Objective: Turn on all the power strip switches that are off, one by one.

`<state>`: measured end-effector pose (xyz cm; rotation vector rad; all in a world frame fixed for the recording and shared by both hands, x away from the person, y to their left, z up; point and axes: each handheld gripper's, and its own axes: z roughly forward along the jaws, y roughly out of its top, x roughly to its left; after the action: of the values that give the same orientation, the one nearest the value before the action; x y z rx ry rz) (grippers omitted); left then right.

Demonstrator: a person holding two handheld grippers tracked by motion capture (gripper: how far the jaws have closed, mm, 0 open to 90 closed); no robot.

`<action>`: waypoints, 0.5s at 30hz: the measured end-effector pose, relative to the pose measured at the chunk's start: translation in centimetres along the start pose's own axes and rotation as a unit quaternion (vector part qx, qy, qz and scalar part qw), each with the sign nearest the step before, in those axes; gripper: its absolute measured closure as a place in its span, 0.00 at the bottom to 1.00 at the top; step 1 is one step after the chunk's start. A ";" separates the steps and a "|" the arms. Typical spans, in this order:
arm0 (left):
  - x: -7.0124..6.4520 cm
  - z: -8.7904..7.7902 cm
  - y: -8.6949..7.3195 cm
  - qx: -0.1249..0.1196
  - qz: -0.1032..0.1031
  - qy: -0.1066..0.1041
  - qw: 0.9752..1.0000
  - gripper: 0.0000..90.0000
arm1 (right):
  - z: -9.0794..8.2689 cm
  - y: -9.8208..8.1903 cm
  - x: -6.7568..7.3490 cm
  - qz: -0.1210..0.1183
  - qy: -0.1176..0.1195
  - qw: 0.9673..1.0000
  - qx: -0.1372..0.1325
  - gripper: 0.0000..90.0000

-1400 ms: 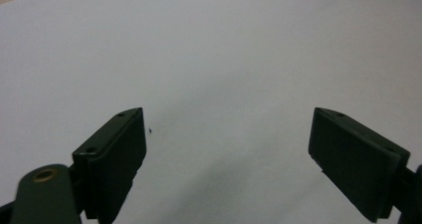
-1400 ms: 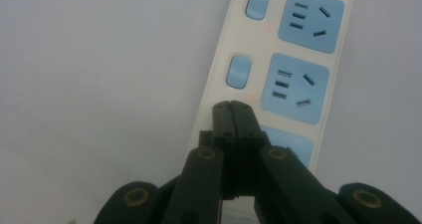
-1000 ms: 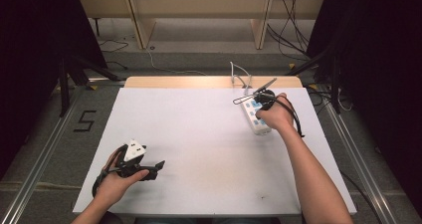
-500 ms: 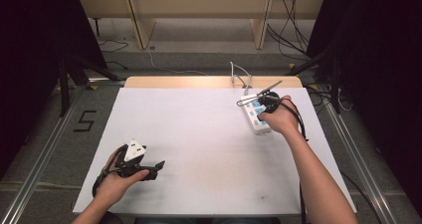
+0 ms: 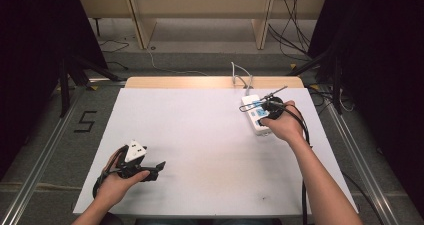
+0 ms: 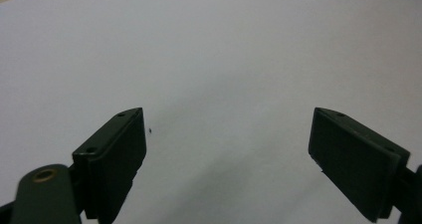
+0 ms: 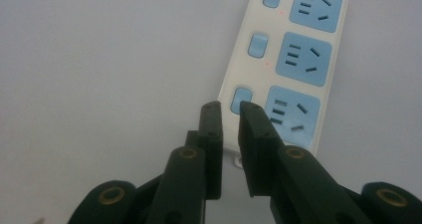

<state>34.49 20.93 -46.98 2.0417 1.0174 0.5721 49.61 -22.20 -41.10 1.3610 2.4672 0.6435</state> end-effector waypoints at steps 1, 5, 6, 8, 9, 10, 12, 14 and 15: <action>0.0 0.0 0.0 0.000 0.000 0.000 1.000 0.17 | -0.1 -0.1 0.1 -0.001 0.001 1.000 -0.002 0.88; 0.0 0.0 0.0 0.000 0.000 0.000 1.000 0.17 | -0.4 -0.6 0.5 -0.003 0.009 1.000 -0.014 0.82; 0.0 0.0 0.0 0.000 0.000 0.001 1.000 0.17 | -0.5 -0.8 0.6 -0.004 0.011 1.000 -0.018 0.81; 0.0 0.0 0.0 0.001 0.000 0.001 1.000 0.17 | -0.7 -1.1 0.8 -0.008 0.014 1.000 -0.025 0.78; 0.0 0.0 0.0 0.001 0.000 0.001 1.000 0.17 | -0.8 -1.3 0.8 -0.010 0.015 0.999 -0.028 0.77; 0.0 0.0 0.0 0.001 0.000 0.001 1.000 0.17 | -0.8 -1.5 0.9 -0.011 0.017 0.999 -0.031 0.75; 0.0 0.0 0.0 0.001 -0.001 0.001 1.000 0.17 | -1.0 -1.9 1.2 -0.014 0.020 0.999 -0.035 0.73; 0.0 0.0 0.0 0.001 0.000 0.001 1.000 0.17 | -1.1 -2.4 1.4 -0.016 0.024 0.999 -0.042 0.72; 0.0 0.0 0.0 0.001 -0.001 0.001 1.000 0.17 | -1.1 -2.6 1.5 -0.017 0.027 0.999 -0.044 0.71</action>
<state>34.48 20.93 -47.00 2.0429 1.0209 0.5722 46.38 -22.41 -41.42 1.2819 2.4674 0.7809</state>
